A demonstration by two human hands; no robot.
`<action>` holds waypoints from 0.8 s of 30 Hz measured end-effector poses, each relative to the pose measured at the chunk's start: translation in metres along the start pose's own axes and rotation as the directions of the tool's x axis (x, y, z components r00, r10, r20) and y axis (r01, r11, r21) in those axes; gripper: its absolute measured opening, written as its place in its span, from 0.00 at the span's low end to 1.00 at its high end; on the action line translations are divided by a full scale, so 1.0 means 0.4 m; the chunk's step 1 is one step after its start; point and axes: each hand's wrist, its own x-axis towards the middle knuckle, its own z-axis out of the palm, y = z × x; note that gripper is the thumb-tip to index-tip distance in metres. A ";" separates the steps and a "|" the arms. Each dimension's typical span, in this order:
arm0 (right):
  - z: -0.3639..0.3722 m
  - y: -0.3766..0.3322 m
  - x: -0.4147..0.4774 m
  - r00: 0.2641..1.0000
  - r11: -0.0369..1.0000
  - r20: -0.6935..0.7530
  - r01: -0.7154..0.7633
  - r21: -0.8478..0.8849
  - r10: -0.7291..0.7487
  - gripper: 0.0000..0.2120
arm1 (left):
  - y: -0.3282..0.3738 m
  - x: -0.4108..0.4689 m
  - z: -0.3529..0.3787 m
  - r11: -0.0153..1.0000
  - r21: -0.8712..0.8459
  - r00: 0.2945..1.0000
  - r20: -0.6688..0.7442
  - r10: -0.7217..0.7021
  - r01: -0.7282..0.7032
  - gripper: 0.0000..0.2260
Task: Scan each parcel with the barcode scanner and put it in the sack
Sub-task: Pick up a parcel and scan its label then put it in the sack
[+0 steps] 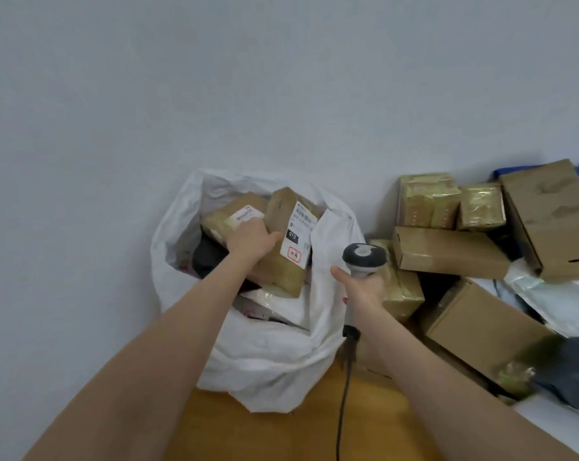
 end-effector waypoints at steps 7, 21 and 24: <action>0.056 0.032 0.040 0.994 0.961 -0.111 -0.018 -0.277 -0.013 0.32 | -0.004 0.041 0.077 0.990 0.022 0.981 0.140 0.135 -0.139 0.18; 0.089 -0.178 -0.059 0.985 0.984 0.118 0.107 0.143 -0.124 0.11 | -0.077 0.031 0.071 0.829 0.404 0.922 0.192 0.337 -0.387 0.39; 0.079 -0.173 -0.053 0.987 0.986 0.127 0.077 0.149 -0.097 0.11 | -0.041 0.035 0.109 0.812 0.361 0.886 0.248 0.391 -0.459 0.37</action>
